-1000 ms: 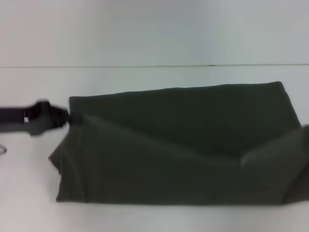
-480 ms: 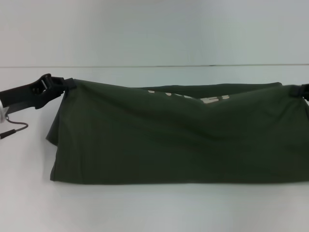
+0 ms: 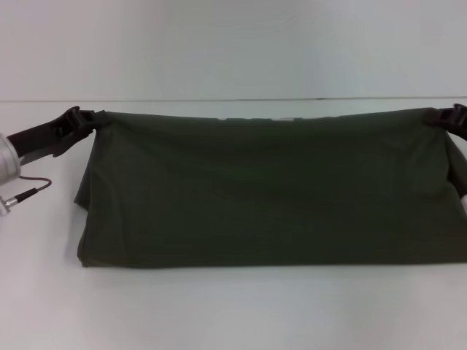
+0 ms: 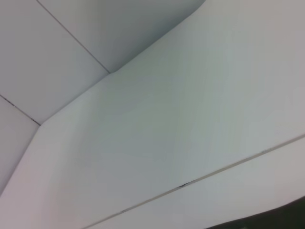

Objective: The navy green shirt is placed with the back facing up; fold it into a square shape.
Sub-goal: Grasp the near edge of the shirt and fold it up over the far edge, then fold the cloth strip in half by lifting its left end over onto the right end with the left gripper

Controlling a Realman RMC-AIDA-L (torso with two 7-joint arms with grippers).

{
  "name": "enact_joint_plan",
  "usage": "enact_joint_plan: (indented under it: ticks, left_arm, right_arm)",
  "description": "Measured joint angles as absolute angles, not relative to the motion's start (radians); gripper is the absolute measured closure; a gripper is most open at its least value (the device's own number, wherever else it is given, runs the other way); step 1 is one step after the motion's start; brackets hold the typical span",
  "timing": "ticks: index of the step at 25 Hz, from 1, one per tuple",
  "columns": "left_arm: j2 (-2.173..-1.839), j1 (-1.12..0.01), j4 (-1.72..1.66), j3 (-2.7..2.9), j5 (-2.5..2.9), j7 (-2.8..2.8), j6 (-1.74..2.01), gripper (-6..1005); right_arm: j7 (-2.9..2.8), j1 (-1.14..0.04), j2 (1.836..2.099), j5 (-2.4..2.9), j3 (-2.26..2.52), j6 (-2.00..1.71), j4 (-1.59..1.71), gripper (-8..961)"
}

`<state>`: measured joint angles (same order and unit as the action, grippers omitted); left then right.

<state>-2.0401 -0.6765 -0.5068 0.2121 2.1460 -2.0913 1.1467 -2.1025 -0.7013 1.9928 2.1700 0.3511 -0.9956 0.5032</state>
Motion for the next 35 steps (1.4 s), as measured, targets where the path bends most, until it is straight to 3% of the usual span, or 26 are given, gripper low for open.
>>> enact_joint_plan:
  ticks: [3, 10, 16, 23, 26, 27, 32, 35]
  left_arm:
    - [-2.052, -0.681, -0.491, 0.212, 2.121, -2.052, 1.106, 902]
    - [-2.074, -0.696, -0.468, 0.212, 2.089, -1.989, 1.015, 893]
    - [-2.093, -0.700, -0.462, 0.211, 2.087, -1.977, 0.972, 886]
    - [-2.140, -0.689, -0.459, 0.210, 1.993, -1.837, 0.961, 877]
    - [-2.144, -0.673, -0.454, 0.210, 1.938, -1.831, 0.955, 873]
    - [-2.144, -0.668, -0.451, 0.208, 1.924, -1.831, 0.956, 843]
    - [-2.139, -0.639, -0.450, 0.209, 1.878, -1.836, 0.984, 691]
    - [-2.137, -0.626, -0.452, 0.211, 1.878, -1.835, 1.008, 543]
  right_arm:
    - [-2.062, -0.722, 2.002, 2.154, 0.351, -0.937, 0.465, 912]
    - [-1.975, -0.742, 2.052, 2.090, 0.350, -0.831, 0.446, 911]
    - [-1.941, -0.749, 2.069, 2.080, 0.350, -0.788, 0.441, 912]
    - [-1.814, -0.750, 2.087, 2.020, 0.350, -0.768, 0.424, 834]
    - [-1.743, -0.740, 2.088, 1.953, 0.349, -0.766, 0.403, 800]
    - [-1.736, -0.735, 2.087, 1.934, 0.347, -0.766, 0.401, 789]
    - [-1.730, -0.688, 2.083, 1.801, 0.344, -0.782, 0.403, 549]
    - [-1.729, -0.668, 2.074, 1.763, 0.348, -0.808, 0.404, 481]
